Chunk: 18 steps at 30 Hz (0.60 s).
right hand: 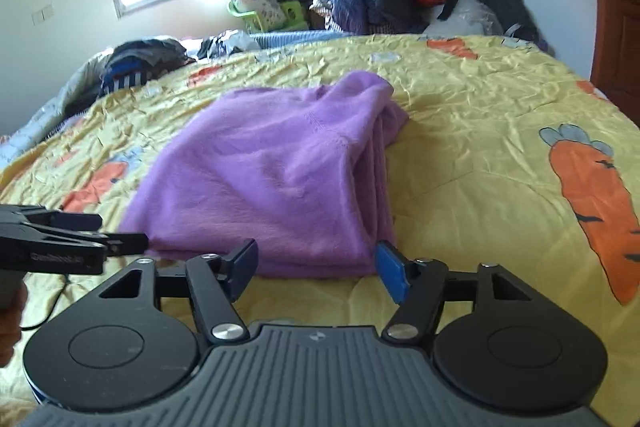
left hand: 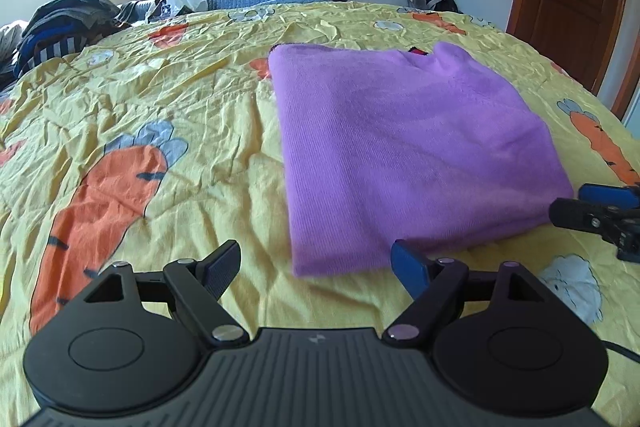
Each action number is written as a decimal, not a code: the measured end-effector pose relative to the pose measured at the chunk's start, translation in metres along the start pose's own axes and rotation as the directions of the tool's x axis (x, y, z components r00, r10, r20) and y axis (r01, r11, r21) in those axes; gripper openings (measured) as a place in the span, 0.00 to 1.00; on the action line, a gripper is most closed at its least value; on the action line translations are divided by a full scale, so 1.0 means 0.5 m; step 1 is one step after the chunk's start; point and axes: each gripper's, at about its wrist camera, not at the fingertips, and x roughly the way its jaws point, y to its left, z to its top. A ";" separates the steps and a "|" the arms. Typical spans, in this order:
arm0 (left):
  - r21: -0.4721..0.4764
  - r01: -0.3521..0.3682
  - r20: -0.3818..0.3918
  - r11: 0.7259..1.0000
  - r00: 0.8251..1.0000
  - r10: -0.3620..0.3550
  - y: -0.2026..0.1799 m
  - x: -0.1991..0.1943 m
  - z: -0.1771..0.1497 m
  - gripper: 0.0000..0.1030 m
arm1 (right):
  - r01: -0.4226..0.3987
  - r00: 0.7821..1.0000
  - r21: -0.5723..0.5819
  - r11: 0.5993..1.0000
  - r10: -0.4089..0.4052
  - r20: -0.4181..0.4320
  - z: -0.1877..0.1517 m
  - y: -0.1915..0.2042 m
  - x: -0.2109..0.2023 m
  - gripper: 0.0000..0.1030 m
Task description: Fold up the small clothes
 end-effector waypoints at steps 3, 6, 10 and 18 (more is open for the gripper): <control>-0.025 -0.003 -0.011 1.000 1.000 0.003 -0.002 -0.011 -0.016 0.82 | -0.011 1.000 -0.021 1.000 0.010 -0.011 -0.020 0.025 -0.018 0.72; -0.068 -0.002 -0.018 0.998 1.000 0.001 0.002 -0.019 -0.034 0.82 | 0.008 0.999 -0.073 0.997 -0.011 -0.034 -0.035 0.049 -0.028 0.75; -0.111 -0.027 -0.014 0.993 1.000 0.025 0.012 -0.027 -0.054 0.82 | 0.026 0.998 -0.122 0.992 -0.033 -0.057 -0.048 0.073 -0.043 0.81; -0.111 -0.062 -0.004 0.992 0.998 0.062 -0.001 -0.040 -0.081 0.82 | 0.001 0.996 -0.083 0.997 -0.009 -0.092 -0.051 0.107 -0.075 0.88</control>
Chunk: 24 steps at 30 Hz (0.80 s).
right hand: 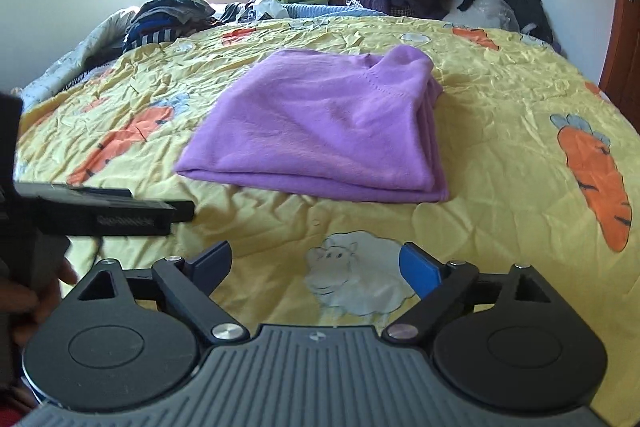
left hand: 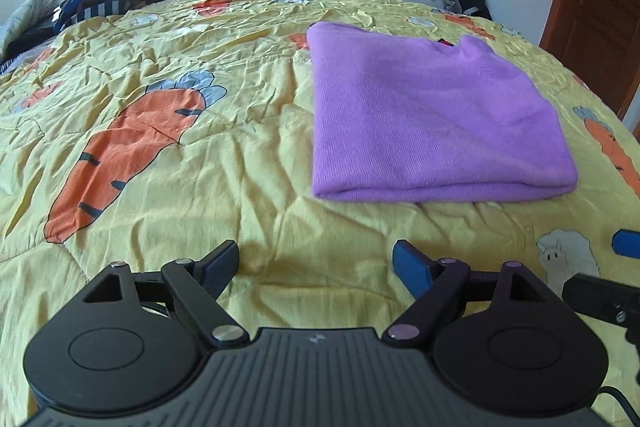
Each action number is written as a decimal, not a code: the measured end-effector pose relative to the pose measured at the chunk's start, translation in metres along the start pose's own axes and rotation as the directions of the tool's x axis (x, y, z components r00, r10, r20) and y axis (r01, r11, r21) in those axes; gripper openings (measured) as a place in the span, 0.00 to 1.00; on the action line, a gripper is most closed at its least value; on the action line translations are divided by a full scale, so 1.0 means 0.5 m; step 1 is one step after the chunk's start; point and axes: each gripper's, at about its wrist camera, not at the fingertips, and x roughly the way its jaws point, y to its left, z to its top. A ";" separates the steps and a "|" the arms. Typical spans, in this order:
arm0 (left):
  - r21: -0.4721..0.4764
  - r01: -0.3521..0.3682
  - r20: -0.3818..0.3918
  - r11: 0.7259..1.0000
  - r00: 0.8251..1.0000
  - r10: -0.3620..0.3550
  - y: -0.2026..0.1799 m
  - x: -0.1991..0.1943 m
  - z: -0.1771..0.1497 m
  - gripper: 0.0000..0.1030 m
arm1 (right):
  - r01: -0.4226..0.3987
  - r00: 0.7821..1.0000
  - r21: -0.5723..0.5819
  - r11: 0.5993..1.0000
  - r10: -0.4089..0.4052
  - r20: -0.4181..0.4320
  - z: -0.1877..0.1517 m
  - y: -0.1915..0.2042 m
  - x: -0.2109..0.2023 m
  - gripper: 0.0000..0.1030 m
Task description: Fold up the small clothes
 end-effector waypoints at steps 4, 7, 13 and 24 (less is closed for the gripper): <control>0.005 -0.010 0.006 1.000 1.000 0.010 -0.006 -0.006 -0.011 0.82 | 0.019 1.000 -0.020 1.000 -0.018 0.013 -0.008 0.019 0.005 0.90; 0.006 -0.017 0.009 1.000 1.000 0.017 -0.005 -0.012 -0.017 0.82 | 0.042 0.999 -0.015 0.999 -0.042 0.000 -0.015 0.021 0.019 0.90; -0.032 -0.032 0.016 0.999 0.999 0.032 0.012 -0.031 -0.022 0.83 | -0.035 0.998 0.005 0.999 0.035 -0.044 -0.018 0.044 -0.008 0.90; -0.107 -0.079 0.069 0.991 0.994 0.086 0.042 -0.053 -0.020 0.86 | 0.115 0.989 -0.103 0.988 -0.104 0.107 0.002 0.049 -0.029 0.92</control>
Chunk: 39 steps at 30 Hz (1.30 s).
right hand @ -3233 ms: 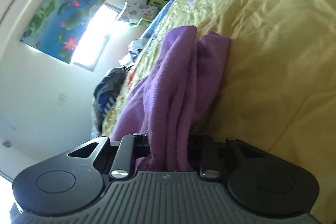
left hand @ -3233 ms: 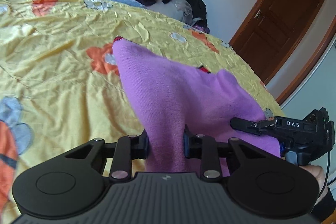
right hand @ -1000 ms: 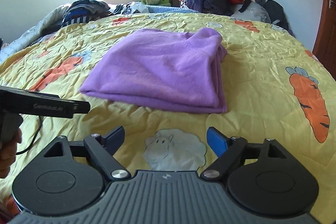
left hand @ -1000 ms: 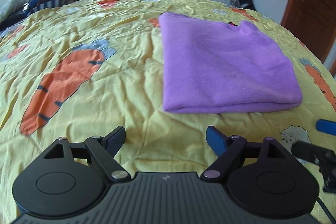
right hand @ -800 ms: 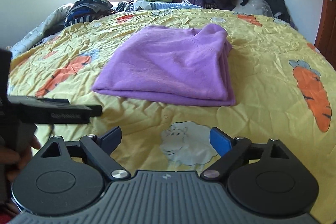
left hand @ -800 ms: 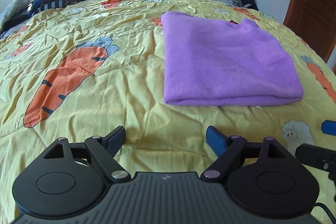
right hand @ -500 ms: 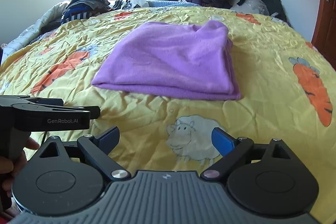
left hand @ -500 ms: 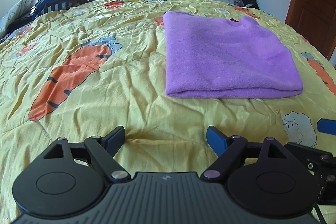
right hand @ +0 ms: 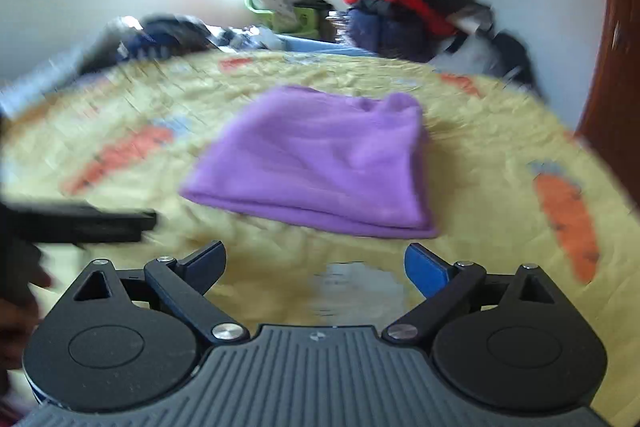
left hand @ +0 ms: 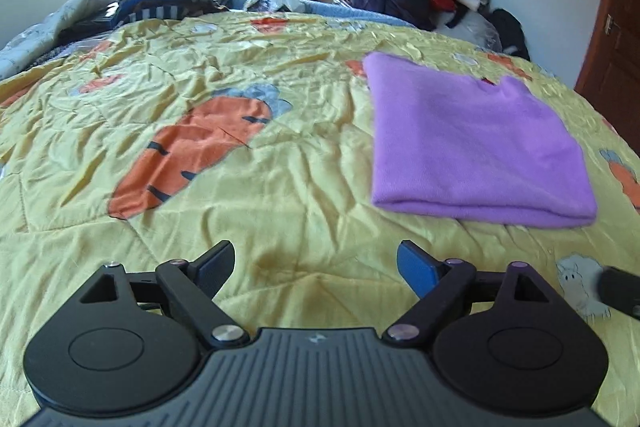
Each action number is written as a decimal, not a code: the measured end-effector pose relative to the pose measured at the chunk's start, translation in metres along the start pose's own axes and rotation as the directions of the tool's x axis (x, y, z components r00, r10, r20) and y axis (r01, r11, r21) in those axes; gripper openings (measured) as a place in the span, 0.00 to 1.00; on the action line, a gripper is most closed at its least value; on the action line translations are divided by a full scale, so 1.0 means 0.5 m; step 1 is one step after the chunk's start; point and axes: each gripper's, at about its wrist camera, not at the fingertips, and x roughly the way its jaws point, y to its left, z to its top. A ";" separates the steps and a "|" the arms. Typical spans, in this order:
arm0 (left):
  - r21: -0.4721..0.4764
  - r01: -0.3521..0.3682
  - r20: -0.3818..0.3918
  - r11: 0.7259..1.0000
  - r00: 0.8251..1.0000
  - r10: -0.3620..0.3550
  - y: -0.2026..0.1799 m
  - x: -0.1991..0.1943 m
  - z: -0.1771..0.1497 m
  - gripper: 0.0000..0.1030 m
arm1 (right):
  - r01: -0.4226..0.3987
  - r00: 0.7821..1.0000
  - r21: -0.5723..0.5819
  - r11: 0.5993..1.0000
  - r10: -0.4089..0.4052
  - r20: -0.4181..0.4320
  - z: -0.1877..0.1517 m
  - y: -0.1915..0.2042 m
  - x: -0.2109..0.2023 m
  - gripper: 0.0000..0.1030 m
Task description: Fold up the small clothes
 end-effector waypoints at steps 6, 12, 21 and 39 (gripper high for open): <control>0.083 0.004 0.006 0.997 1.000 -0.005 -0.031 -0.001 -0.009 0.86 | -0.089 0.995 0.166 0.982 0.097 -0.036 -0.026 -0.034 0.052 0.92; 0.070 0.028 -0.012 0.997 1.000 -0.028 -0.027 0.016 -0.011 0.86 | -0.069 0.997 0.181 0.981 0.073 -0.016 -0.043 -0.037 0.063 0.92; 0.084 0.014 0.003 0.996 1.000 -0.014 -0.016 0.035 -0.023 0.86 | -0.057 0.998 0.181 0.982 0.062 -0.027 -0.050 -0.042 0.081 0.92; 0.070 0.019 -0.009 0.997 1.000 -0.019 -0.014 0.027 -0.023 0.91 | 0.000 1.000 0.091 0.996 0.002 -0.013 -0.034 -0.002 0.047 0.92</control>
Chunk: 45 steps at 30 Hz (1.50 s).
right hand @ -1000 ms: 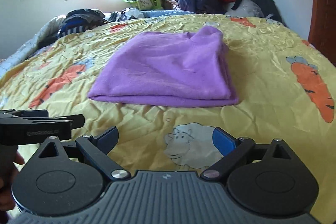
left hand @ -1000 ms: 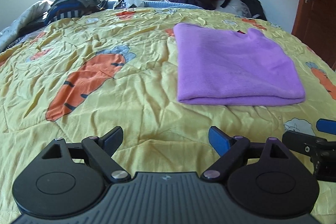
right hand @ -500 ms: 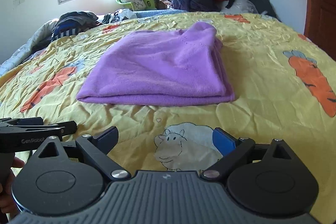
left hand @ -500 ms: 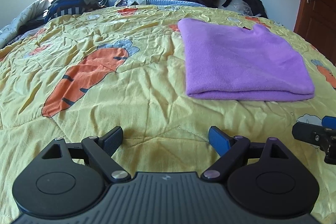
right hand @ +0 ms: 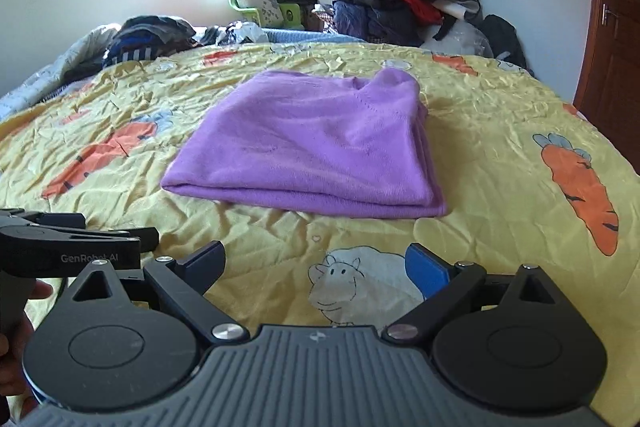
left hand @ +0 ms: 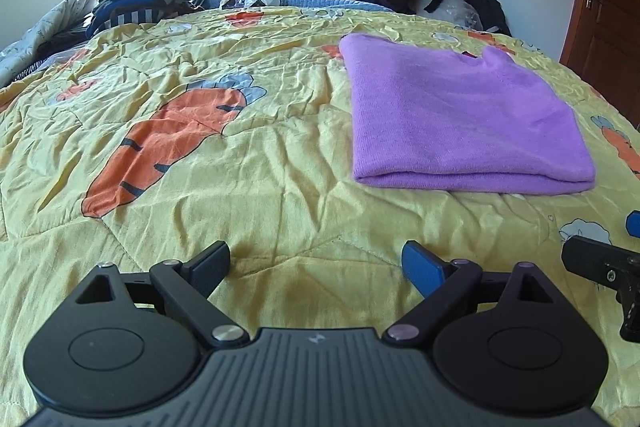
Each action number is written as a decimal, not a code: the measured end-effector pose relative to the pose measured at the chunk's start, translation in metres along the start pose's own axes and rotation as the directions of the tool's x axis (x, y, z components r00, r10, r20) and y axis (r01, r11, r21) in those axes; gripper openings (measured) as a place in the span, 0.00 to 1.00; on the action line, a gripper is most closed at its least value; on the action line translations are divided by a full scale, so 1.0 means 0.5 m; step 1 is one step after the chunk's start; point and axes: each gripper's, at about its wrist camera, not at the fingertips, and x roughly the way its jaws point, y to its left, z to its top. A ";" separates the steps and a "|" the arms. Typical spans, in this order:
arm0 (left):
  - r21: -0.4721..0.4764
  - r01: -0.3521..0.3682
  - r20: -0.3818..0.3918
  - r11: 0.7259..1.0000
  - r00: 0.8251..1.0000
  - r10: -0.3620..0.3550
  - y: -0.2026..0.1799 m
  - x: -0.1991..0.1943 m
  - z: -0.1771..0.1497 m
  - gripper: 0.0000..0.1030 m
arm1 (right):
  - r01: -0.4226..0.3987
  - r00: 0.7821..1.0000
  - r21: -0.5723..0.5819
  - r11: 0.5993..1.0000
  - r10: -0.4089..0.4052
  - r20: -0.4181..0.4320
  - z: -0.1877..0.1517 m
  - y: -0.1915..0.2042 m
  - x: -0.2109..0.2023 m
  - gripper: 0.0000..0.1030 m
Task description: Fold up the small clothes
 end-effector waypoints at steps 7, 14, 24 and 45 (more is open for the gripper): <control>0.008 0.013 0.011 1.000 1.000 -0.013 -0.006 -0.017 0.006 0.91 | 0.000 1.000 -0.029 1.000 0.000 0.023 0.008 0.008 -0.022 0.92; 0.021 0.001 0.018 1.000 1.000 -0.002 -0.010 -0.019 0.007 0.91 | -0.009 1.000 -0.028 1.000 0.009 0.018 0.006 0.011 -0.021 0.92; 0.007 -0.040 0.019 0.999 0.999 0.040 -0.002 0.010 0.002 0.91 | -0.029 1.000 0.041 0.999 0.029 -0.006 0.003 -0.011 0.013 0.92; 0.030 -0.030 0.039 0.999 0.999 0.029 -0.062 0.038 0.003 1.00 | -0.012 1.000 0.017 1.000 0.012 0.003 -0.018 -0.075 0.061 0.92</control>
